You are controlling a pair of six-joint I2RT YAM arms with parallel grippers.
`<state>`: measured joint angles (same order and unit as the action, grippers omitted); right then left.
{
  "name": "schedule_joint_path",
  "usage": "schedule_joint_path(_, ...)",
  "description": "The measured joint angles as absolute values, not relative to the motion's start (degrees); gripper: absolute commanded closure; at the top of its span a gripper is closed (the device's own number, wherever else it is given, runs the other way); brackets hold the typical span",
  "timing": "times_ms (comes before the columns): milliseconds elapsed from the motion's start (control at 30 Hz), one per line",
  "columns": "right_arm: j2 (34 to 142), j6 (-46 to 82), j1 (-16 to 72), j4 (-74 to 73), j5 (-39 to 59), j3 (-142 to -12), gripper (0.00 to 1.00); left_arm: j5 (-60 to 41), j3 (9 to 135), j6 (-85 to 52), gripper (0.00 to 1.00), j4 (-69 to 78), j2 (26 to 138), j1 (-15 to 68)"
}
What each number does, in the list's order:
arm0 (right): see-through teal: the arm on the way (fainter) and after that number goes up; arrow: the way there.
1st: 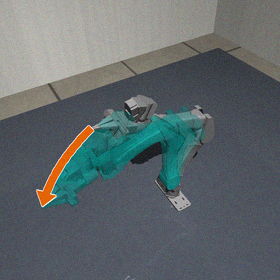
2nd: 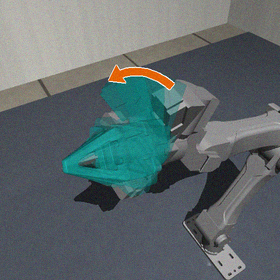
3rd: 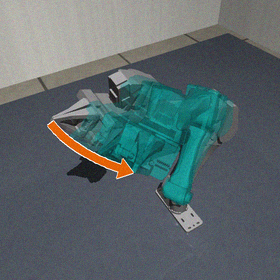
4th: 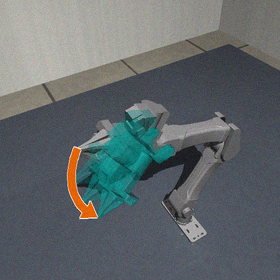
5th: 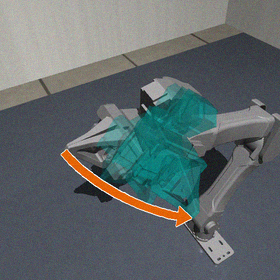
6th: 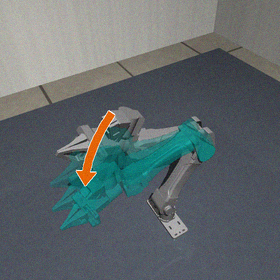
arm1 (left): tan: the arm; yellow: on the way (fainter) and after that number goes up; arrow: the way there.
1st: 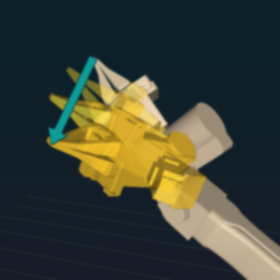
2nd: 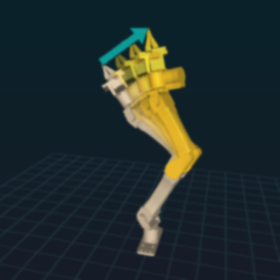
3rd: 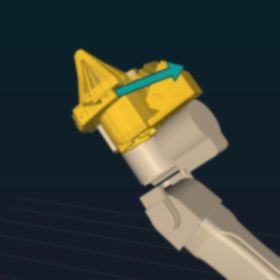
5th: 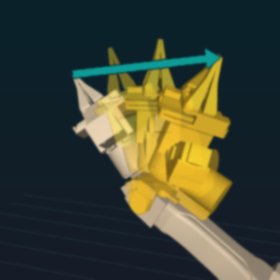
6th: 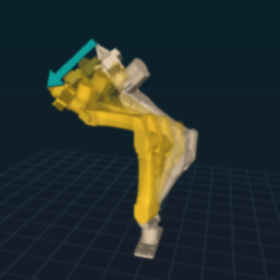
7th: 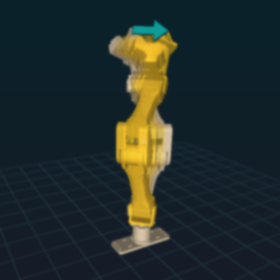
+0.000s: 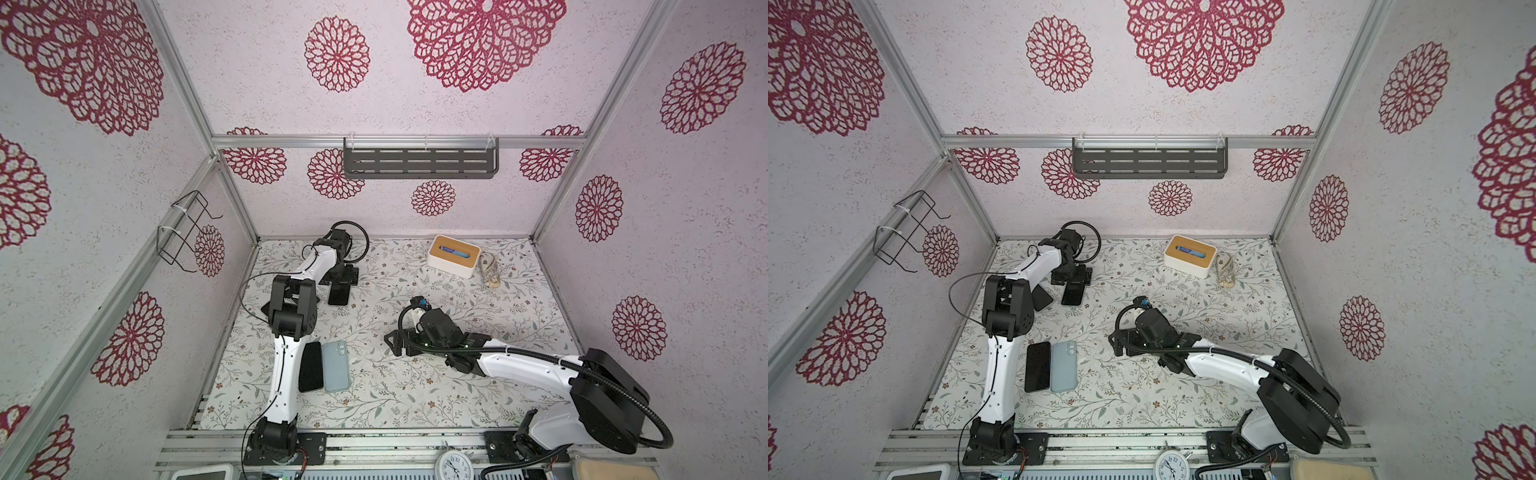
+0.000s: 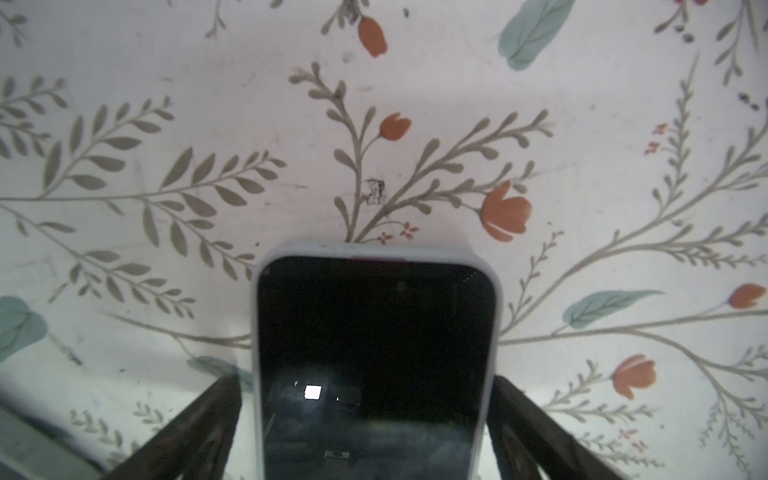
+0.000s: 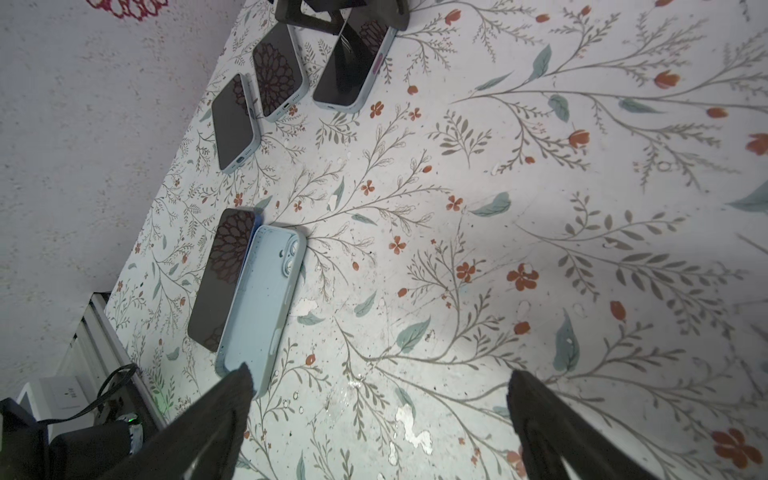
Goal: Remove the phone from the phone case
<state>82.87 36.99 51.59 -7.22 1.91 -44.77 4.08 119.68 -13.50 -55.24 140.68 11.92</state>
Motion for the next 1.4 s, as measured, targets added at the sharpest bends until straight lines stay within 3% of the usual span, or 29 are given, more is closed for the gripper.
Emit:
schedule_joint_path(333, 90.4, 36.6, 46.2, -12.9, 9.1, -46.8, 0.01, 3.5, 117.2, -14.0, 0.35, -53.9, 139.5, 12.1)
schedule_joint_path(567, 97.0, 38.6, 41.4, -20.7, 16.1, -48.5, 0.02, -0.4, 106.5, -16.4, 0.42, -49.7, 132.9, 12.1)
schedule_joint_path(1133, 110.1, 43.6, 40.5, -35.2, 23.6, -51.8, 0.11, -15.6, 85.7, -28.4, 0.48, -40.0, 118.2, 17.1)
schedule_joint_path(1400, 112.0, 46.4, 40.5, -39.5, 25.1, -51.9, 0.28, -16.0, 82.1, -32.8, 0.50, -35.4, 116.0, 21.9)
